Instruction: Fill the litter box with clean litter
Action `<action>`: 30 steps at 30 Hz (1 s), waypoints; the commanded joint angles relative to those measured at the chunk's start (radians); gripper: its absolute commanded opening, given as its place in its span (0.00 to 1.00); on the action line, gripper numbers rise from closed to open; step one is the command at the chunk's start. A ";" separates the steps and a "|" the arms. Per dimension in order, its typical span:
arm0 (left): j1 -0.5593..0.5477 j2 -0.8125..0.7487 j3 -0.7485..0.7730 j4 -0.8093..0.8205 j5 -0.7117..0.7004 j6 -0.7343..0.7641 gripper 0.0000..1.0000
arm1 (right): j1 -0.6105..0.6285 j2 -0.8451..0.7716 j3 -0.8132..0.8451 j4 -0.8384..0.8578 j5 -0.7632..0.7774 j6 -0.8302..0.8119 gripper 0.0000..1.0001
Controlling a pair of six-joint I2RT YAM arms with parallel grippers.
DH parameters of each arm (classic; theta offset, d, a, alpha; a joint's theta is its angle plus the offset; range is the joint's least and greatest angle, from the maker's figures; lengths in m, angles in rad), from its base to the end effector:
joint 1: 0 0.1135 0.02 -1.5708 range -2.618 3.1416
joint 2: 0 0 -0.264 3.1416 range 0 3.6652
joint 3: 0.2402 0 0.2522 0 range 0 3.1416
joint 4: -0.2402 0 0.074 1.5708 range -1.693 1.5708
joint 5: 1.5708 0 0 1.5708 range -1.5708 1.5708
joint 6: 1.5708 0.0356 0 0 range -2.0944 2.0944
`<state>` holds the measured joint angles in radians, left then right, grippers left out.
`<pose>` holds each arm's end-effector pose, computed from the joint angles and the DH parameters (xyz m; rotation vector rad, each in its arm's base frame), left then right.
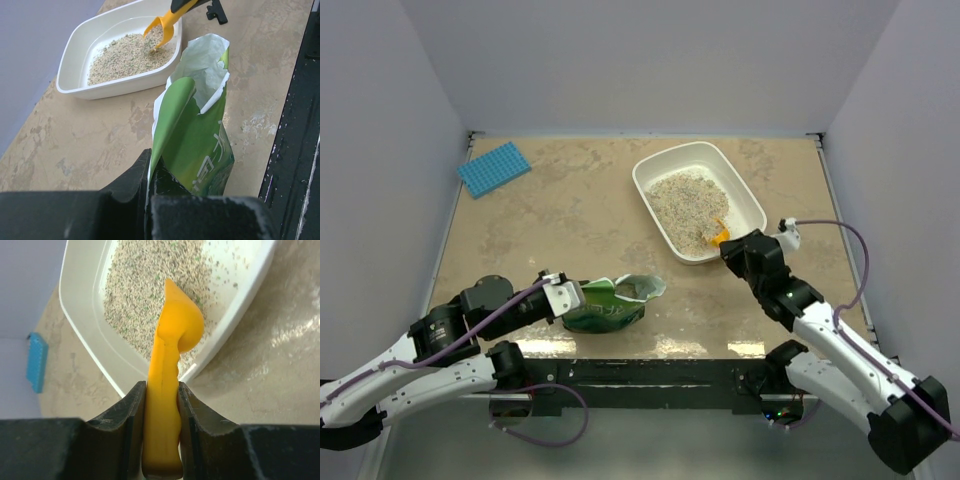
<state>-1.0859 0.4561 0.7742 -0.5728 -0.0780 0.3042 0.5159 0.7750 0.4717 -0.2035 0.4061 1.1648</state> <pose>0.0504 -0.0897 0.3358 1.1422 1.4569 -0.4782 0.1604 0.0748 0.2305 0.9006 1.8882 0.6253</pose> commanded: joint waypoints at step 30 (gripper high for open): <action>0.001 0.088 0.034 0.099 0.072 0.001 0.00 | 0.021 0.577 1.025 -0.606 0.193 -0.896 0.00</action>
<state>-1.0859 0.5354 0.7742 -0.5396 -0.0479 0.3099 0.5251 1.3846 1.3930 -0.7528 0.6266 0.3584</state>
